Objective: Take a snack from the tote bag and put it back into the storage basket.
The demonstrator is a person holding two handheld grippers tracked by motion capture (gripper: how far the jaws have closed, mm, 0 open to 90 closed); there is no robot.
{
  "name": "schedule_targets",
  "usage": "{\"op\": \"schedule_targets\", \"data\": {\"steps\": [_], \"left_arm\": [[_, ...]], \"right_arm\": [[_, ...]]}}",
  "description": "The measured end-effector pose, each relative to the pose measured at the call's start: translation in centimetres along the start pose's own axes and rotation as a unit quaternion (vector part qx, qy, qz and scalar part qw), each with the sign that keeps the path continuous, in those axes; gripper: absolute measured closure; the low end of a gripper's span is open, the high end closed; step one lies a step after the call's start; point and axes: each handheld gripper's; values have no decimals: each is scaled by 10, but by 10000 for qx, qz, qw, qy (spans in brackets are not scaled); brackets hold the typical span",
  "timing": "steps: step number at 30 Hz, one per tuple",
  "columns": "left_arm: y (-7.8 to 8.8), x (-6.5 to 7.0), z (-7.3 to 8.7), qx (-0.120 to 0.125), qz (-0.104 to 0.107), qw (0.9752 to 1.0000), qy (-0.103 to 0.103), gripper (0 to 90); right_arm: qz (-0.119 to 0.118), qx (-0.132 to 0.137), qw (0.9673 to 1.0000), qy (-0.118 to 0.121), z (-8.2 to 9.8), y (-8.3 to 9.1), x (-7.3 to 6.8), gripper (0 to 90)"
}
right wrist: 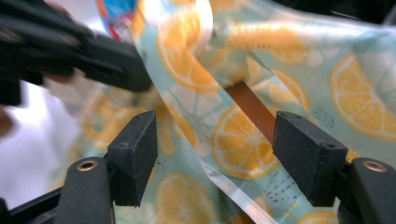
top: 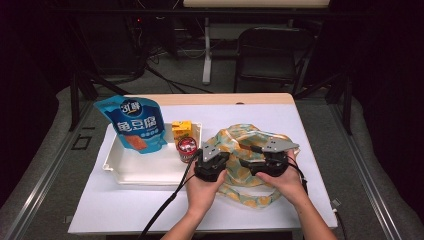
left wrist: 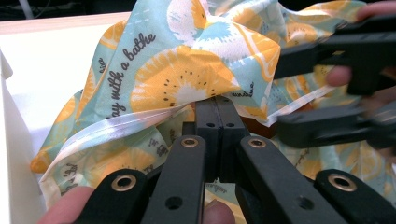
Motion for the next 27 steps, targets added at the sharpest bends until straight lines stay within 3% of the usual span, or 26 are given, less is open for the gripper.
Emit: {"op": "schedule_targets", "data": {"steps": [3, 4, 7, 9, 18, 25, 27], "left_arm": [[-1, 0, -1, 9, 2, 10000, 4, 900], [-1, 1, -1, 5, 0, 10000, -14, 900], [-3, 1, 1, -36, -2, 10000, -45, 900], [-5, 1, 4, -108, -19, 9999, -63, 900], [-28, 6, 30, -695, -109, 9970, -313, 900], [-34, 5, 44, -1089, -259, 9927, -450, 900], [-33, 4, 45, -1160, -245, 9919, -459, 900]], "right_arm": [[443, -382, 9980, 225, 2, -11, -3, 409], [562, -464, 9969, 290, 3, -14, -3, 484], [719, -392, 9963, 243, 3, -12, 0, 796], [707, -314, 9970, 38, 1, -9, 6, 891], [815, -530, 9937, -562, -6, -15, 44, 898], [1003, -980, 9836, -1135, 12, -34, 76, 898], [928, -847, 9810, -1480, 15, -33, 83, 899]]}}
Point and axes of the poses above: each handheld gripper's, and its own axes: y roughly backward along the jaws, z roughly out of its underside, x roughly to its right, and after that the axes turned 6 degrees about y, right-handed
